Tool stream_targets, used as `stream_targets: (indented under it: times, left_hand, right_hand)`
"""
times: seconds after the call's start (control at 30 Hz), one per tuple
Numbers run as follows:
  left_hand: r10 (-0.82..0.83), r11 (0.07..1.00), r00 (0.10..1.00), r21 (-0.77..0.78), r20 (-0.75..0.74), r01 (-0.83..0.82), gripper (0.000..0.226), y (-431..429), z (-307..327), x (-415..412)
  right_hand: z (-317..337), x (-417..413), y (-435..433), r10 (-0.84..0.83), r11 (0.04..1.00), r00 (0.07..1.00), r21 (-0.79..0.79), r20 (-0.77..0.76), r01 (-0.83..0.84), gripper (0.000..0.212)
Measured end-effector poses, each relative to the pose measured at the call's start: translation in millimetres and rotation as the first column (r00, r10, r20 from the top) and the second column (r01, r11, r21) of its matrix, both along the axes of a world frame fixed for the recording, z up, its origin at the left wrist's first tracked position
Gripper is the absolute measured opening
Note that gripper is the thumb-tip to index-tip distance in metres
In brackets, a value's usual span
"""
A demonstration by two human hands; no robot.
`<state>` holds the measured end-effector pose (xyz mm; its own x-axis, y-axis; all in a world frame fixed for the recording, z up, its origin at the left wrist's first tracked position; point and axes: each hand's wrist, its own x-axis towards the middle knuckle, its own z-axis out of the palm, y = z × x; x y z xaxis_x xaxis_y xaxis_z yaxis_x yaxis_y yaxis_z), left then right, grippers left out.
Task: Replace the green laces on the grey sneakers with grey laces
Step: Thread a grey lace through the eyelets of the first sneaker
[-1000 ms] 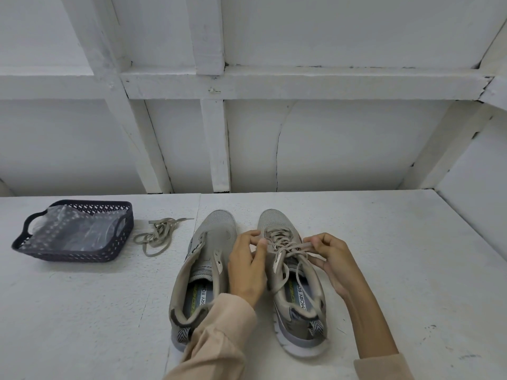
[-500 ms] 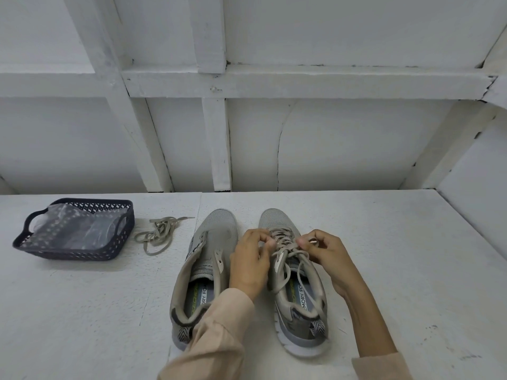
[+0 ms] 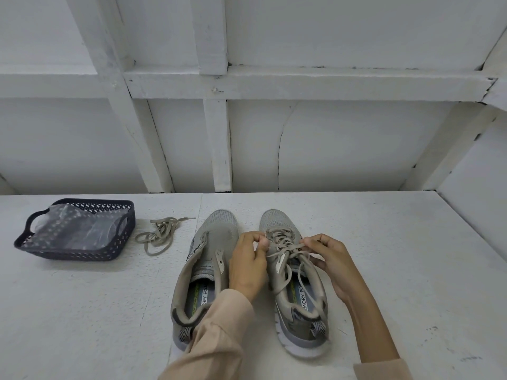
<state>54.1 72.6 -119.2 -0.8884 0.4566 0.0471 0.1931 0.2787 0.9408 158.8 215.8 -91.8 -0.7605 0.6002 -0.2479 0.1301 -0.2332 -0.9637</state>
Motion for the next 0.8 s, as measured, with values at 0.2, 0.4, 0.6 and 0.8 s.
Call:
stream_targets:
  times: [0.2,0.4,0.6,0.8]
  left_hand:
    - [-0.179,0.982,0.975,-0.083,-0.129,0.169,0.03,-3.8,27.4,11.1]
    - [-0.195,0.981,0.98,-0.031,-0.049,0.193,0.013,-3.1,27.7,9.3]
    - [-0.182,0.981,0.975,-0.09,-0.128,0.171,0.017,-3.1,21.7,8.7]
    - [-0.097,0.994,0.993,-0.065,-0.067,0.092,0.023,-8.5,13.5,8.7]
  right_hand:
    - [16.5,8.8,3.3,0.252,0.921,0.968,0.301,0.017,-0.245,0.027]
    - [11.3,9.3,3.1,0.22,0.898,0.975,0.386,0.021,-0.211,0.01]
    - [7.7,5.2,4.2,0.169,0.948,0.985,0.278,-0.022,-0.156,0.007]
    - [-2.8,10.4,12.8,0.058,0.994,0.993,-0.087,-0.104,-0.067,0.021]
